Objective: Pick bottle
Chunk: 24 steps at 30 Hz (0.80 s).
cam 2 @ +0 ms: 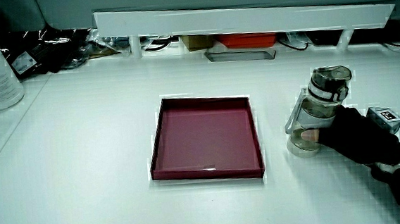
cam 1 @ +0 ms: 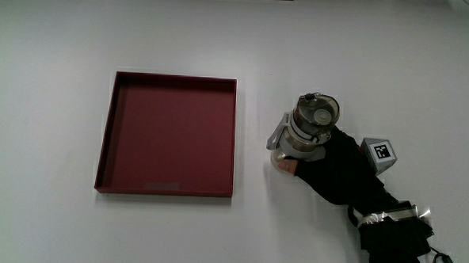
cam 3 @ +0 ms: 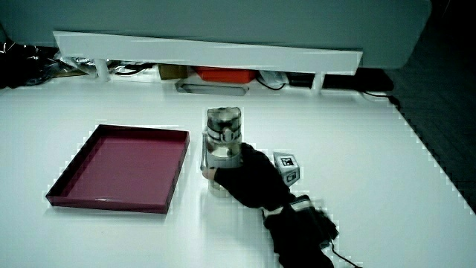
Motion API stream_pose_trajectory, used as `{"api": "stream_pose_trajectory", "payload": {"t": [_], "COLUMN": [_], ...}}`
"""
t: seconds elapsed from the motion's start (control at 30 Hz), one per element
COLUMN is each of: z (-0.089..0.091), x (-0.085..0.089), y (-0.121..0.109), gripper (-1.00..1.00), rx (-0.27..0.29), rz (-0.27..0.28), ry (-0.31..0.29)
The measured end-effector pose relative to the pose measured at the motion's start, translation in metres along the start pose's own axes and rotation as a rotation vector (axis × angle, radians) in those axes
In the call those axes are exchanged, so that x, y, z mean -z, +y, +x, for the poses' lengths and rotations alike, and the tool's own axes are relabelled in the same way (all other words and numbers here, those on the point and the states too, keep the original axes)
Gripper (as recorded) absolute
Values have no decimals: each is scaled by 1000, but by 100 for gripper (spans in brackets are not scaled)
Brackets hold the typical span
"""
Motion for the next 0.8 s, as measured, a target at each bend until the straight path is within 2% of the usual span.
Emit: {"api": "stream_pose_trajectory", "payload": {"t": [0.03,0.07,0.1,0.13,0.2,0.23,0.3,0.33,0.5,0.53,0.57,0.6,0.7,0.8], "z": [1,2,3,4,9,10,11,9,12,11,15,15,17,18], "x": [1,2,3,5,7,9,12,14,23,25,27,28,33,37], "y": [5,7,12,17,28,33,44,50,70,73,76,78,85,91], "gripper": [0,0,0,0,0,0,0,0,0,0,0,0,0,0], "rx": [25,120,151,132,152,136,115,31,39,27,32,37,36,8], "rz": [-11,-24,-35,-37,-53,-54,-64,-60,-74,-70,-71,-72,-59,-61], "ry": [6,17,17,38,62,108,155,183,240,275,263,302,337,378]}}
